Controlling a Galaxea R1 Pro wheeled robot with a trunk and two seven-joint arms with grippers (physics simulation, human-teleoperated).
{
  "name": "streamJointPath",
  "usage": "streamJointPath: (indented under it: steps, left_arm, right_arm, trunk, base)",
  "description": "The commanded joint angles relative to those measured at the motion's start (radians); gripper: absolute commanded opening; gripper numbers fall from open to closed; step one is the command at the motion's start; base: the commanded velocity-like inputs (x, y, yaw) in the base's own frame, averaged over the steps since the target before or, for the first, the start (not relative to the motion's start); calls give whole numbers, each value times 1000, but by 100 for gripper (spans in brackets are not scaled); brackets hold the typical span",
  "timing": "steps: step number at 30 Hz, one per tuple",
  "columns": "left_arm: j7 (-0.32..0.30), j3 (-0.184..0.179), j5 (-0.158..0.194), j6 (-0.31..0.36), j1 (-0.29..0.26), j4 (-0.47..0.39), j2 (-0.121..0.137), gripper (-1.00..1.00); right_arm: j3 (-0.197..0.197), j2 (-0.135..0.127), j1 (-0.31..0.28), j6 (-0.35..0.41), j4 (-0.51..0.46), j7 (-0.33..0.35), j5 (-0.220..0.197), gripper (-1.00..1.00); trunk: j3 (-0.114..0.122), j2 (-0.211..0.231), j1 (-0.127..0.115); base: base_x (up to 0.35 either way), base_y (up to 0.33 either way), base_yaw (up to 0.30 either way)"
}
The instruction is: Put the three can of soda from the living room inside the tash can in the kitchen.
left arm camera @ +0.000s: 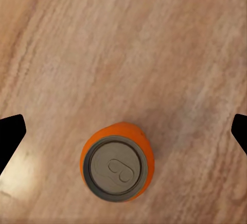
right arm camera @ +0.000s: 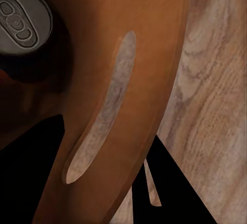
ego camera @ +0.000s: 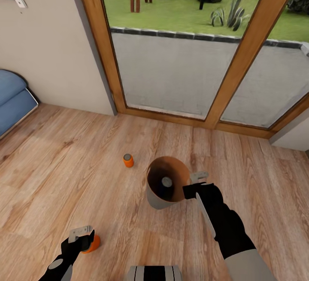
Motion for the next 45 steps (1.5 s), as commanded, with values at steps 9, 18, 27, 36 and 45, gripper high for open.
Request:
streamJointPath:
  steps: [9,18,27,36,45]
  left_arm:
    - [0,0,0,0,0,0,0,100]
    - [-1,0,0,0,0,1,0,100]
    - [-1,0,0,0,0,1,0,100]
    - [-1,0,0,0,0,0,0,100]
    - [-1,0,0,0,0,1,0,100]
  right_arm:
    - [0,0,0,2,-7,9,-13,-100]
    - [0,0,0,3,-7,9,-13,-100]
    - [0,0,0,3,-7,9,-13,-100]
    - [1,0,0,3,-7,9,-13,-100]
    - [1,0,0,3,-7,9,-13,-100]
  trunk:
    - [-11,0,0]
    - [-25,0,0]
    - [-39,0,0]
    - [-69,-42,23]
    - [-97,-105,57]
  base:
    - [0,0,0]
    - [0,0,0]
    - [0,0,0]
    - [0,0,0]
    - [0,0,0]
